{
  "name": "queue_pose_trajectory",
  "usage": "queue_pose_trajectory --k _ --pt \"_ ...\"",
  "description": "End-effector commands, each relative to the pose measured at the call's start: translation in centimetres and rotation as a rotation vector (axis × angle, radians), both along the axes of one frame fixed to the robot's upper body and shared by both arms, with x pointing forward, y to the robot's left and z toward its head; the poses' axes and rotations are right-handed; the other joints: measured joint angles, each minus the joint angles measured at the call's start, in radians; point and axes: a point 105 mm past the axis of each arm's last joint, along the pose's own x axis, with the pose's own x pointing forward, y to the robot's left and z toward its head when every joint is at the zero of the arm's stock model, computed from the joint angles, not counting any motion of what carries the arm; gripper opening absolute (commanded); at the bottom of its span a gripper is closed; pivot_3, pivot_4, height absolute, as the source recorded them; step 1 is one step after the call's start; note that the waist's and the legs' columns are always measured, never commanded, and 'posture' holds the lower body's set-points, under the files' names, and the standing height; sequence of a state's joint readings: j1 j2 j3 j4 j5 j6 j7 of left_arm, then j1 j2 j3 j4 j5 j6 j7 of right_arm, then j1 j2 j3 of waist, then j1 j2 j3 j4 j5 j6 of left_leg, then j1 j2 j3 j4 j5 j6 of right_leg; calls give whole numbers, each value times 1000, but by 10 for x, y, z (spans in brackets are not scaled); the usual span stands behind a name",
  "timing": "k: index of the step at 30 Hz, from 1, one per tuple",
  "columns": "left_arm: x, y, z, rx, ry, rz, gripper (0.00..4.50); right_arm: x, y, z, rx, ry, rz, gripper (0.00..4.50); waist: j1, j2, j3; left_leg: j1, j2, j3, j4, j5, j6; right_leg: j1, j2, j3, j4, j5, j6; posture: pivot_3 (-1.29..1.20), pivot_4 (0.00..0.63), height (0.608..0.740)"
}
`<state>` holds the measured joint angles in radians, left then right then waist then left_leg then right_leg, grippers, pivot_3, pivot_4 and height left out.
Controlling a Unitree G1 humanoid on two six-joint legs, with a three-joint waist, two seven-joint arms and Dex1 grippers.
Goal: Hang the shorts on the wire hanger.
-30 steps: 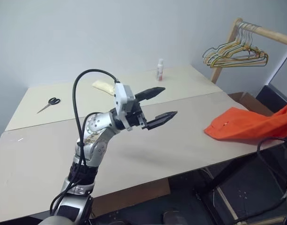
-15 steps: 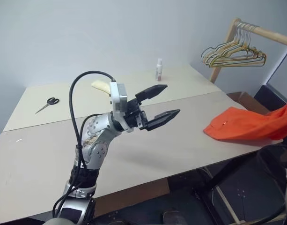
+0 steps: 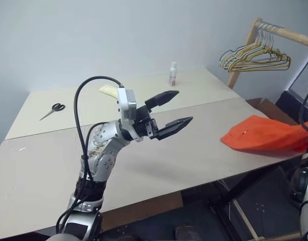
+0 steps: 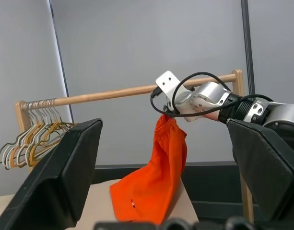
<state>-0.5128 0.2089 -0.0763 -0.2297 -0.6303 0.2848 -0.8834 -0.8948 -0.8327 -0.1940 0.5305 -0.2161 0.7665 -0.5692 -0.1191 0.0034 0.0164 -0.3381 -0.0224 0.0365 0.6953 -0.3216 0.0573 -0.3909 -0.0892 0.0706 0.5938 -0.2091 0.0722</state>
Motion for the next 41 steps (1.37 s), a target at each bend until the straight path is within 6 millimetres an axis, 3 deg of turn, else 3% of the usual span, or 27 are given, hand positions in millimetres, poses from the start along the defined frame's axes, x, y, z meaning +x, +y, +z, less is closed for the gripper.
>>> queue_pose_trajectory --k 1,5,9,12,14,17,23,28,33,41 --pt "-1 3 15 -23 -58 1 4500 18 37 28 -172 -95 162 4470 -3 0 0 0 0 0 0 0 0 0 0 0 0 0 0 -69 0 740" --pt "5 11 11 18 -48 53 4500 38 66 23 -179 -110 348 4470 -1 0 0 1 0 0 0 0 0 1 0 0 0 1 1 -54 0 740" --pt "18 28 -3 106 -18 169 4500 54 103 21 -258 -59 527 4470 1 0 0 1 0 0 0 0 1 0 0 0 0 1 1 -29 0 740" --pt "27 49 -13 162 33 272 4500 66 132 8 -231 -16 721 4470 10 -1 0 1 0 -1 0 0 1 -2 0 -1 0 1 1 34 0 740" --pt "29 65 -21 191 56 326 4500 76 155 -9 -129 45 912 4470 23 -1 1 1 0 -1 0 -1 1 -2 0 -1 0 1 1 58 0 740" --pt "28 83 -35 242 91 383 4500 78 193 -35 -150 204 1168 4470 50 -3 1 1 1 -2 0 -1 1 -3 0 -2 1 1 1 84 0 740" --pt "24 105 -61 309 168 438 4500 53 236 -103 -153 584 1525 4470 122 -5 2 -7 -1 -2 0 -1 0 -12 -4 -4 2 1 0 123 0 740" --pt "23 118 -90 445 217 514 4500 26 249 -138 -118 800 1676 4470 163 -6 2 -18 -3 -4 0 5 -9 -22 -5 -7 1 2 -1 131 0 740" --pt "16 121 -103 507 229 515 4500 10 252 -158 -135 894 1724 4470 177 -10 3 -18 -2 -5 0 5 -9 -23 -4 -7 2 3 -2 130 0 740" --pt "16 120 -106 538 218 498 4500 4 258 -164 -154 911 1735 4470 185 -13 3 -16 -1 -5 1 3 -6 -21 -2 -9 3 5 -6 125 0 740"
